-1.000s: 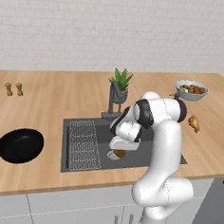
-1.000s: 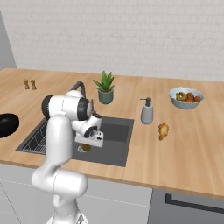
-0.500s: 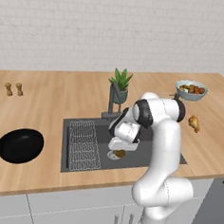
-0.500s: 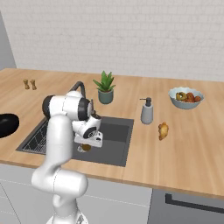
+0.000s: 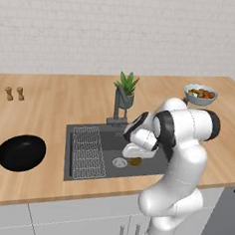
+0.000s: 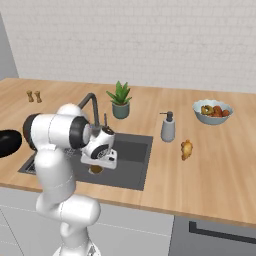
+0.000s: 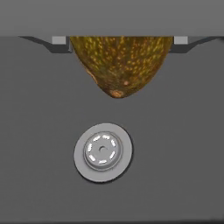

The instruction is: Pick the avocado from the sink and place it in the bowl. Then pick the bowl and place it in the microwave. Then close the microwave door and press the start button.

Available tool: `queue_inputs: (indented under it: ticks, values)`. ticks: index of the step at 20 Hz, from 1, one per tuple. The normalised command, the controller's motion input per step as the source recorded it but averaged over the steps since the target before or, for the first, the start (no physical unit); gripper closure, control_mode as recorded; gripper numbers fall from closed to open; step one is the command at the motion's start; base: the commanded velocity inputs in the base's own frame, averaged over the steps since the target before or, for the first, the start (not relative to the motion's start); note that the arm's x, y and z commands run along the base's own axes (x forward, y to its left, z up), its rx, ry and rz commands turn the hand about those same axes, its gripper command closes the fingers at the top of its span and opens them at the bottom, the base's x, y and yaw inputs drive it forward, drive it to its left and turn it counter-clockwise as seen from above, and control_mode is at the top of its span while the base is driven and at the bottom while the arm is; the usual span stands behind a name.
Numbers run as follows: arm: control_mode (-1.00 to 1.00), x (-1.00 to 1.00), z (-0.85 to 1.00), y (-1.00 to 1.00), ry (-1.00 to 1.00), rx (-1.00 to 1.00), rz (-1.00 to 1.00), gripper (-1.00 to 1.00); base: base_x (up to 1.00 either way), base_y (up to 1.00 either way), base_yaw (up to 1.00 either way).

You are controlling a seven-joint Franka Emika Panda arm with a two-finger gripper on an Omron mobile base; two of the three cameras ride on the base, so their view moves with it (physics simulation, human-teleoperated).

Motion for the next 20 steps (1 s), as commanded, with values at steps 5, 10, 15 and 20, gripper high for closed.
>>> queue_inputs:
  ticks: [5,10,15,20]
  values:
    - [-1.00,-0.44,1.00,-0.50,0.00,0.00,-0.01,1.00,0.00,0.00,0.00]
    - [-1.00,-0.32,1.00,-0.49,0.05,0.04,-0.05,1.00,0.00,0.00,0.00]
    - [-1.00,-0.51,1.00,-0.14,0.09,0.07,-0.05,1.00,0.00,0.00,0.00]
    - [-1.00,-0.63,0.79,0.29,-0.02,0.00,0.00,1.00,0.00,0.00,0.00]
